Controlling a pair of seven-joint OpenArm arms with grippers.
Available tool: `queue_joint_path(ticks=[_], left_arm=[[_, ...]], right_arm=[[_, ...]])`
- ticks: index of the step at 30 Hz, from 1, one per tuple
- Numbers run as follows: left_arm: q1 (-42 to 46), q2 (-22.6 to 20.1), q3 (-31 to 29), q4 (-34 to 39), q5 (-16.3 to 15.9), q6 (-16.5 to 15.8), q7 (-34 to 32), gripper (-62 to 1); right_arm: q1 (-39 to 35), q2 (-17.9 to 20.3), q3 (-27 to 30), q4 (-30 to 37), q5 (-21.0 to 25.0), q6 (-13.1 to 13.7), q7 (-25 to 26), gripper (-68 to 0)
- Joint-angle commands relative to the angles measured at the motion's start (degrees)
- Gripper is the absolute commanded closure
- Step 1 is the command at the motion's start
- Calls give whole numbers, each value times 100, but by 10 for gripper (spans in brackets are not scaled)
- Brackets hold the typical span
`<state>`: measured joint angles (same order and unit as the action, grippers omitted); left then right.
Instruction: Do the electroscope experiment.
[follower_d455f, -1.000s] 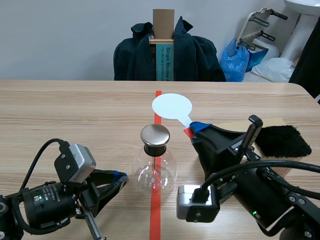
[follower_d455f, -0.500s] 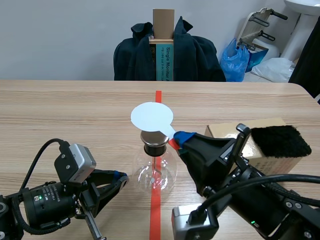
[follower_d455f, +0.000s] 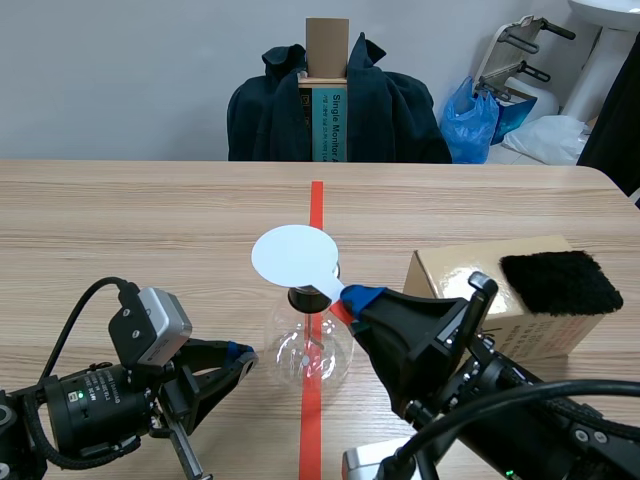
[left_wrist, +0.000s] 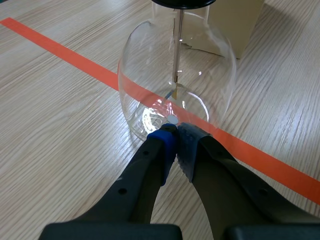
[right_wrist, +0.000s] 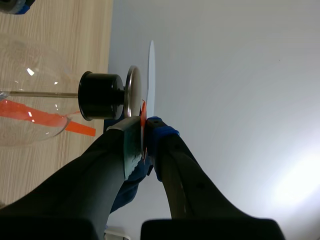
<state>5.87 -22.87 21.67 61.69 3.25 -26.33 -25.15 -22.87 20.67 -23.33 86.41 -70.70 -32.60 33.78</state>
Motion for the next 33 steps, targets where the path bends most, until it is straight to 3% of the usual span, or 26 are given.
queue_joint_path(ticks=[1, 8, 23, 33], left_arm=[[-17, 13, -31, 87, -39, 15, -76, -27], [-17, 13, -31, 87, -39, 15, -76, -27], [-17, 13, -31, 87, -39, 15, -76, -27], [-17, 13, -31, 87, -39, 15, -76, -27]], right_arm=[[11, 79, 44, 46, 37, -83, -22, -6], [-17, 79, 44, 46, 37, -83, -184, -6], [-17, 76, 46, 46, 39, -81, -1709, -7], [-17, 76, 55, 46, 39, -81, -2260, -7]])
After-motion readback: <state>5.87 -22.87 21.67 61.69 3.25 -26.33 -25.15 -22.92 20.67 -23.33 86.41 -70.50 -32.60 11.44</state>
